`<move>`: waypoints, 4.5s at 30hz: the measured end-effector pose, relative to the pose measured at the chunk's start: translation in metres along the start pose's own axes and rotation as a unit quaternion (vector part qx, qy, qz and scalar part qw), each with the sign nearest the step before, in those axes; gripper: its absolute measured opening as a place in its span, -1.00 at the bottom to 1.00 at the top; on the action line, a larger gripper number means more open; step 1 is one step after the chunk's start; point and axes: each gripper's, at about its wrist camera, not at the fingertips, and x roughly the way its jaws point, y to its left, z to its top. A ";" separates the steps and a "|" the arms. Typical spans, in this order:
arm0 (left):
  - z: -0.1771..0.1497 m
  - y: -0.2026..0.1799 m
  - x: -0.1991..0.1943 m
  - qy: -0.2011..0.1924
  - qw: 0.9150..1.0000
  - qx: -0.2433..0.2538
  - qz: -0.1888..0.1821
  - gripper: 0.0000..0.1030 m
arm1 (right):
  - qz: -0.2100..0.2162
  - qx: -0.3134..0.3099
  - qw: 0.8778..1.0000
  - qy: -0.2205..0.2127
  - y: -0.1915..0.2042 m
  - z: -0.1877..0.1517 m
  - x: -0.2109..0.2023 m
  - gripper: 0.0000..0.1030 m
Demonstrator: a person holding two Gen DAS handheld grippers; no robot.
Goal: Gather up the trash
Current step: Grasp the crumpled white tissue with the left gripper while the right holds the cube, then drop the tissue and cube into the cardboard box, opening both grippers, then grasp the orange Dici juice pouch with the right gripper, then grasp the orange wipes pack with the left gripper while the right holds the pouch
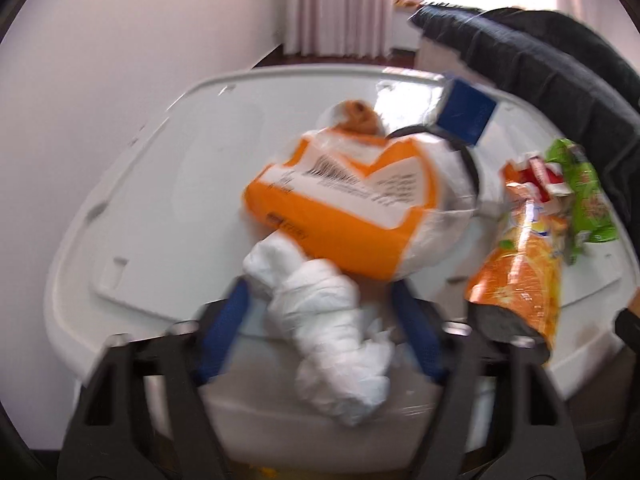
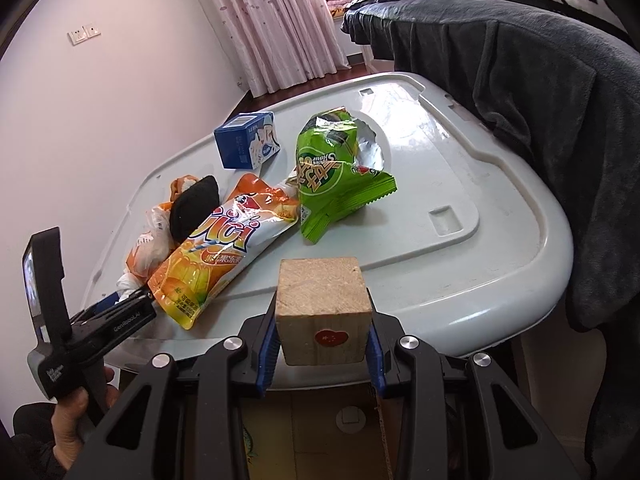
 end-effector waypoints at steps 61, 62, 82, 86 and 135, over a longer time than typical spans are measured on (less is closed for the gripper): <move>-0.138 0.029 -0.100 0.071 0.997 0.025 -0.037 0.71 | -0.022 -0.112 0.992 0.061 0.057 -0.130 -0.042 0.41; -0.138 0.031 -0.099 0.074 0.996 0.021 -0.038 0.71 | -0.019 -0.107 0.992 0.060 0.055 -0.129 -0.043 0.41; -0.135 0.028 -0.096 0.067 0.996 0.020 -0.051 0.71 | 0.023 -0.015 0.999 0.017 0.074 -0.006 -0.020 0.46; -0.132 0.029 -0.100 0.055 0.997 0.019 -0.050 0.72 | 0.021 0.050 0.997 0.050 0.074 0.025 0.006 0.46; -0.103 0.016 -0.124 -0.002 0.998 0.059 -0.039 0.72 | 0.024 -0.071 0.997 -0.019 0.054 0.002 -0.050 -0.20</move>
